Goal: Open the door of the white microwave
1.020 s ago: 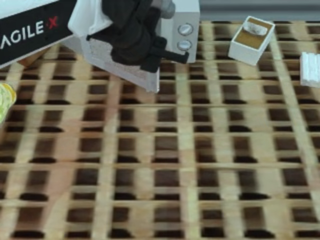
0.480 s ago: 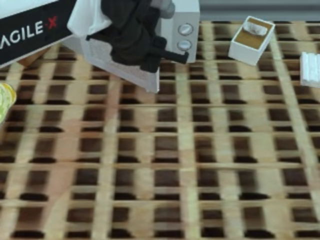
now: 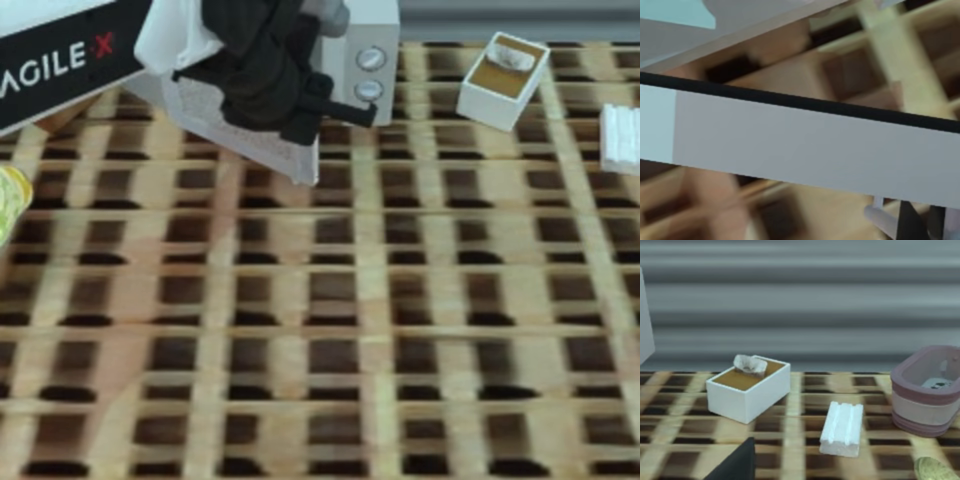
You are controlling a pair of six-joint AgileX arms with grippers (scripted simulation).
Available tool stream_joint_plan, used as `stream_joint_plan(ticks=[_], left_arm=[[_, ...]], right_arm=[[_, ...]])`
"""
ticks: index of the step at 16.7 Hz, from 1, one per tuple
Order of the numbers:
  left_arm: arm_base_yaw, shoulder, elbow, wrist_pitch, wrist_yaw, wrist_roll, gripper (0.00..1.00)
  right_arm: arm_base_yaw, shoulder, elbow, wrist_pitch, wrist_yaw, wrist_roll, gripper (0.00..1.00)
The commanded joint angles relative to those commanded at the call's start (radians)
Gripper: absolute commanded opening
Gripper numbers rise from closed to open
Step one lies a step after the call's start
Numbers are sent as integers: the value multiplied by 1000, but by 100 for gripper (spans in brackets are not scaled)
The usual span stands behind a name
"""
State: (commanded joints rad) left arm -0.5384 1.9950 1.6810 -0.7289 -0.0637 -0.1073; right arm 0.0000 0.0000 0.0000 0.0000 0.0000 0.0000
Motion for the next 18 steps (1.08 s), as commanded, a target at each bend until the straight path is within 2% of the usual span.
stream_joint_plan(ticks=[7,14,18], left_arm=[[-5,1,-6,1,8,-1,0],[37,-79,-109,35,76,131,0],[37,-80,-112,35,77,133,0]], right_arm=[[0,0,0,0,0,0,100],[0,0,0,0,0,0,100],[0,0,0,0,0,0,100]])
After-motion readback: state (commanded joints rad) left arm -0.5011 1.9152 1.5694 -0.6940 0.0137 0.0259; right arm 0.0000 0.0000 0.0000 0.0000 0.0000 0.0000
